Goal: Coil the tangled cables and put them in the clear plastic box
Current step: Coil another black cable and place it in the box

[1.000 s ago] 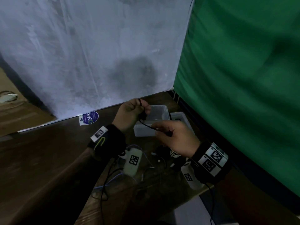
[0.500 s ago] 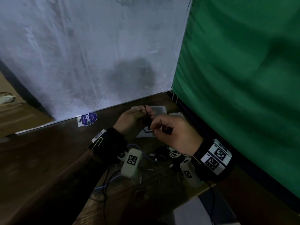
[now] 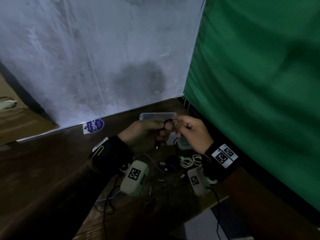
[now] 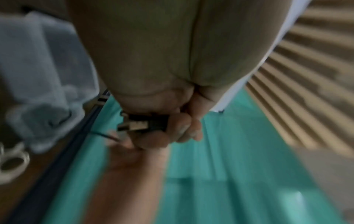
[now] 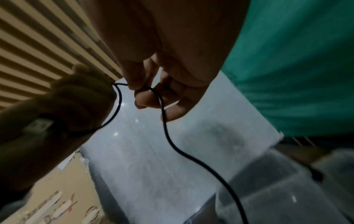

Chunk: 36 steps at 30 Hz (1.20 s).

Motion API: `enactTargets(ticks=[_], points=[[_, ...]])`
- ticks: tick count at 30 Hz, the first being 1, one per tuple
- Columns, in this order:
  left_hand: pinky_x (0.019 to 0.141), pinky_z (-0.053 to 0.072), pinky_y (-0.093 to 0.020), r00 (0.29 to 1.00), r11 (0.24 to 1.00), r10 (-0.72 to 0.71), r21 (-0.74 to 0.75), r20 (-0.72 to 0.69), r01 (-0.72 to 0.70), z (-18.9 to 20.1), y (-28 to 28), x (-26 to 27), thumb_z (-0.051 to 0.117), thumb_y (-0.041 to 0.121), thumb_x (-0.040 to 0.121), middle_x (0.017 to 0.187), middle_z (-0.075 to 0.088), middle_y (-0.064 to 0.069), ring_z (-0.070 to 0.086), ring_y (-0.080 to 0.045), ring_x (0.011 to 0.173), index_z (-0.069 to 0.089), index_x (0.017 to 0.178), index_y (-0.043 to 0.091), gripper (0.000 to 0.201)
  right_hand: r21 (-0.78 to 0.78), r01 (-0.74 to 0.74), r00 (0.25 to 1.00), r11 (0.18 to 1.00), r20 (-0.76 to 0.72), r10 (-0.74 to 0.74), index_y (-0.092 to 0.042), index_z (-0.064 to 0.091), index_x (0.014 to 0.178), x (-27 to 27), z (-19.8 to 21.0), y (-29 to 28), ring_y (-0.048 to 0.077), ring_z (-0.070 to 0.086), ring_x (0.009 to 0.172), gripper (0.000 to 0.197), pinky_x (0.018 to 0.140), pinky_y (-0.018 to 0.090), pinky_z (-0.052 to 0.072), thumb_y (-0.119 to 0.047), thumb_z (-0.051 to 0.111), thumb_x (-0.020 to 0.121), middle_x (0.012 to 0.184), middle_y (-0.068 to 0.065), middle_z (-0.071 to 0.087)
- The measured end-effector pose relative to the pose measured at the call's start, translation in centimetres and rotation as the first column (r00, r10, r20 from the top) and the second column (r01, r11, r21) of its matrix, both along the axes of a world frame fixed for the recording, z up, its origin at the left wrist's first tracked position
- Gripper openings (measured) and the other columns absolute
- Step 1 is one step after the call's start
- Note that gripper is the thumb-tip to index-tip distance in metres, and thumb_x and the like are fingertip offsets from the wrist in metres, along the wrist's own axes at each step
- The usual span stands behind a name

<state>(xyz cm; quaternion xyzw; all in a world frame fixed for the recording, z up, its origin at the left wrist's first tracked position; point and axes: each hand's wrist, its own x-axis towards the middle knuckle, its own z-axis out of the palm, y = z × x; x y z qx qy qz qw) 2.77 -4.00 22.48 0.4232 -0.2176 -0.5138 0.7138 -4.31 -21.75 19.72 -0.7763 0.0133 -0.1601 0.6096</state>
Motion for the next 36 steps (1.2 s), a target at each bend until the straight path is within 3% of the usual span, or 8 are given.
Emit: enactTargets(ticks=[3, 11, 16, 21, 25, 29, 32, 36], points=[[0.062, 0.046, -0.028, 0.991, 0.988, 0.068, -0.127, -0.118, -0.083, -0.1, -0.2, 0.2, 0.029, 0.012, 0.100, 0.074, 0.046, 0.000, 0.047, -0.013, 0.063, 0.064, 0.088, 0.009, 0.037, 0.088, -0.012, 0.987, 0.996, -0.158, 0.026, 0.003, 0.066, 0.105, 0.0, -2.1, 1.4, 0.009, 0.064, 0.064, 0.024, 0.061, 0.023, 0.049, -0.016, 0.051, 0.101, 0.078, 0.009, 0.069], [0.066, 0.046, -0.023, 0.844, 0.784, 0.446, -0.324, -0.296, -0.529, 2.6, 1.9, 5.4, 0.029, 0.011, 0.097, 0.072, 0.047, 0.003, 0.043, -0.010, 0.061, 0.057, 0.087, 0.013, 0.029, -0.171, -0.285, 0.854, 0.943, -0.492, 0.169, -0.009, 0.065, 0.092, -1.7, -6.3, 2.7, 0.017, 0.067, 0.078, 0.026, 0.085, 0.040, 0.054, -0.023, 0.046, 0.103, 0.080, 0.002, 0.067], [0.067, 0.041, -0.025, 0.709, 0.663, 0.677, -0.256, -0.198, -0.704, 1.6, 3.0, 8.4, 0.031, 0.009, 0.099, 0.071, 0.048, 0.001, 0.045, -0.013, 0.061, 0.054, 0.090, 0.011, 0.025, -0.224, -0.191, 0.908, 0.956, -0.411, 0.084, -0.023, 0.054, 0.117, -2.6, -5.1, 3.0, 0.015, 0.064, 0.097, 0.017, 0.087, 0.035, 0.055, -0.028, 0.048, 0.101, 0.109, -0.001, 0.064], [0.064, 0.041, -0.025, 0.581, 0.554, 0.744, -0.181, -0.330, -0.813, 0.2, 3.6, 10.5, 0.029, 0.007, 0.100, 0.068, 0.047, 0.000, 0.046, -0.014, 0.055, 0.052, 0.087, 0.011, 0.026, -0.439, -0.289, 0.931, 0.851, -0.336, 0.143, -0.025, 0.061, 0.112, -3.2, -4.1, 2.7, 0.003, 0.061, 0.092, 0.015, 0.081, 0.022, 0.050, -0.025, 0.054, 0.099, 0.100, -0.011, 0.063], [0.061, 0.041, -0.025, 0.512, 0.501, 0.812, -0.114, -0.280, -0.858, -1.5, 3.7, 11.3, 0.030, 0.006, 0.099, 0.068, 0.048, -0.001, 0.047, -0.013, 0.053, 0.053, 0.090, 0.008, 0.025, -0.328, -0.247, 0.945, 0.912, -0.291, 0.151, -0.028, 0.068, 0.104, -3.1, -2.4, 1.7, 0.000, 0.063, 0.093, 0.013, 0.082, 0.019, 0.048, -0.025, 0.057, 0.097, 0.098, -0.013, 0.069], [0.053, 0.046, -0.023, 0.619, 0.626, 0.778, -0.051, 0.113, -0.778, -3.8, 2.7, 10.0, 0.032, 0.001, 0.099, 0.062, 0.055, -0.001, 0.053, -0.012, 0.051, 0.056, 0.089, 0.004, 0.026, -0.184, -0.105, 0.994, 0.977, -0.057, 0.096, -0.019, 0.072, 0.093, -2.7, 0.5, 1.1, -0.006, 0.064, 0.073, 0.013, 0.067, 0.009, 0.045, -0.009, 0.063, 0.094, 0.077, -0.021, 0.070], [0.048, 0.045, -0.021, 0.698, 0.794, 0.428, 0.129, 0.574, -0.593, -5.5, 1.2, 7.0, 0.039, 0.000, 0.099, 0.068, 0.058, -0.009, 0.055, -0.009, 0.050, 0.058, 0.088, 0.001, 0.023, -0.162, 0.025, 0.997, 0.986, 0.076, -0.013, -0.020, 0.072, 0.089, -1.7, 2.6, 0.4, 0.001, 0.063, 0.072, 0.012, 0.067, 0.017, 0.048, -0.012, 0.064, 0.093, 0.079, -0.006, 0.072], [0.063, 0.045, -0.027, 0.847, 0.915, 0.087, 0.294, 0.525, -0.276, -6.1, -1.1, 1.5, 0.037, 0.007, 0.101, 0.086, 0.060, -0.010, 0.055, -0.017, 0.070, 0.062, 0.089, 0.010, 0.028, -0.196, 0.223, 0.964, 0.955, 0.187, -0.186, -0.009, 0.071, 0.088, 0.3, 4.0, -1.8, 0.015, 0.059, 0.068, 0.012, 0.064, 0.017, 0.045, -0.010, 0.061, 0.095, 0.082, 0.020, 0.069]])
